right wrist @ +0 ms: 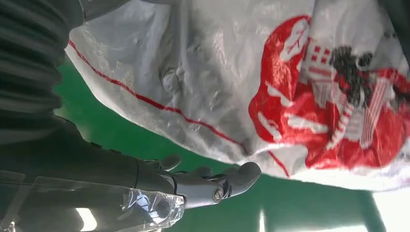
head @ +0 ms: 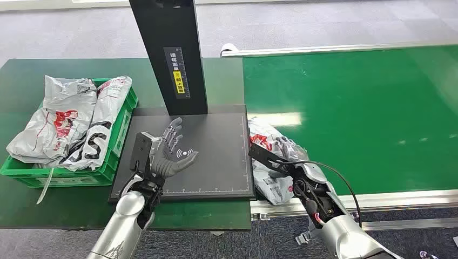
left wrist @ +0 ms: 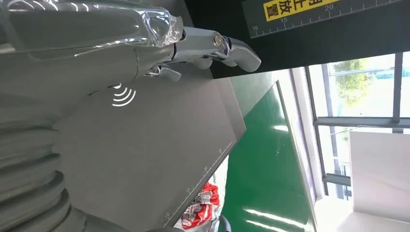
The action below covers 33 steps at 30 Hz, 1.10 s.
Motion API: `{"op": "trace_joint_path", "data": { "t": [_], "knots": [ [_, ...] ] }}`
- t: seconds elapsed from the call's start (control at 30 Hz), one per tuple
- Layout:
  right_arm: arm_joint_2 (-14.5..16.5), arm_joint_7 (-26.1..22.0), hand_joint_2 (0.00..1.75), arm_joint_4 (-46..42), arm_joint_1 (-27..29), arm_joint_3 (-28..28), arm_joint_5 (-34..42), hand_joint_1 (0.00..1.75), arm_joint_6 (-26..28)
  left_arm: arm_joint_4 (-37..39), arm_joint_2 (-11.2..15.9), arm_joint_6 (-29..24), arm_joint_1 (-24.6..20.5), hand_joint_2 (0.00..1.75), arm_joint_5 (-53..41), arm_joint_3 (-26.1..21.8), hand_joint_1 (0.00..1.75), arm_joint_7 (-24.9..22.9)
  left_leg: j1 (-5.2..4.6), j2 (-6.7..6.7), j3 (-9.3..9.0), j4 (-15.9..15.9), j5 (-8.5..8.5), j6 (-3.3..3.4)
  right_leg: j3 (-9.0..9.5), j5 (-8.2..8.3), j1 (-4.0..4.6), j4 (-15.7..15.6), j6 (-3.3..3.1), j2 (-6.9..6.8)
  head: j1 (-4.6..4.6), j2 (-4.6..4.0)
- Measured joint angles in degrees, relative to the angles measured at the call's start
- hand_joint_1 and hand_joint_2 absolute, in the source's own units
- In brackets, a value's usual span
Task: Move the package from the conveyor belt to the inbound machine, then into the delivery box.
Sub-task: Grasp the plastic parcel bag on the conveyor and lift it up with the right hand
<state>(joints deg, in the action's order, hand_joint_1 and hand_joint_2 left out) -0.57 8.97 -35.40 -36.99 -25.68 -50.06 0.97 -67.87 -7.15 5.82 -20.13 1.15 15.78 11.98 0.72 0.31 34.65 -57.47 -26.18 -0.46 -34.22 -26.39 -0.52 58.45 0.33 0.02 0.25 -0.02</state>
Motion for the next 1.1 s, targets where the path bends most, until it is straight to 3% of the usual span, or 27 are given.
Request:
{"op": "trace_joint_path", "data": {
  "t": [0.23, 0.27, 0.37, 0.4, 1.1],
  "knots": [
    [0.11, -4.19, 1.75, 2.77, -1.97, 0.22, 0.45, 0.0, -9.05, 2.04, 0.09, 0.89, -1.79, 1.75, 0.87, 0.0, 0.0, 0.01, 0.0, 0.03, -0.01, 0.0, 0.0, 0.0, 0.0, 0.0, 0.0, 0.0, 0.0, 0.01, -0.01, 0.01],
    [0.12, -4.69, 1.75, 3.39, -2.46, 0.21, 0.33, 0.25, -10.32, 2.45, 0.1, 1.03, -1.97, 1.75, 1.08, 0.0, 0.0, 0.17, 0.0, 0.04, -0.02, 0.0, 0.0, 0.0, 0.0, 0.0, 0.0, 0.0, 0.0, 0.01, -0.01, 0.01],
    [0.1, -6.19, 1.75, 5.06, -3.72, 0.12, 0.18, 1.55, -13.14, 3.55, 0.11, 1.42, -2.26, 1.75, 1.6, 0.0, 0.0, 0.75, 0.0, 0.04, -0.03, 0.0, 0.0, 0.0, 0.01, 0.0, 0.0, 0.0, 0.0, 0.01, 0.01, 0.01],
    [0.09, -6.51, 1.75, 5.54, -4.04, 0.1, 0.22, 1.74, -13.73, 3.83, 0.11, 1.54, -2.35, 1.75, 1.72, 0.0, 0.0, 0.9, 0.0, 0.04, -0.04, 0.0, 0.0, 0.0, 0.01, 0.0, 0.0, 0.0, 0.0, 0.01, 0.01, 0.01],
    [0.37, -7.2, 1.75, 7.6, -6.39, 0.11, 0.84, 1.75, -12.21, 4.85, 1.09, 0.89, -1.98, 1.75, 1.93, -0.31, 0.0, 1.64, 0.0, -0.01, -0.02, 0.0, 0.0, 0.0, 0.03, -0.02, 0.0, 0.0, 0.01, -0.01, 0.0, 0.0]
  ]
}}
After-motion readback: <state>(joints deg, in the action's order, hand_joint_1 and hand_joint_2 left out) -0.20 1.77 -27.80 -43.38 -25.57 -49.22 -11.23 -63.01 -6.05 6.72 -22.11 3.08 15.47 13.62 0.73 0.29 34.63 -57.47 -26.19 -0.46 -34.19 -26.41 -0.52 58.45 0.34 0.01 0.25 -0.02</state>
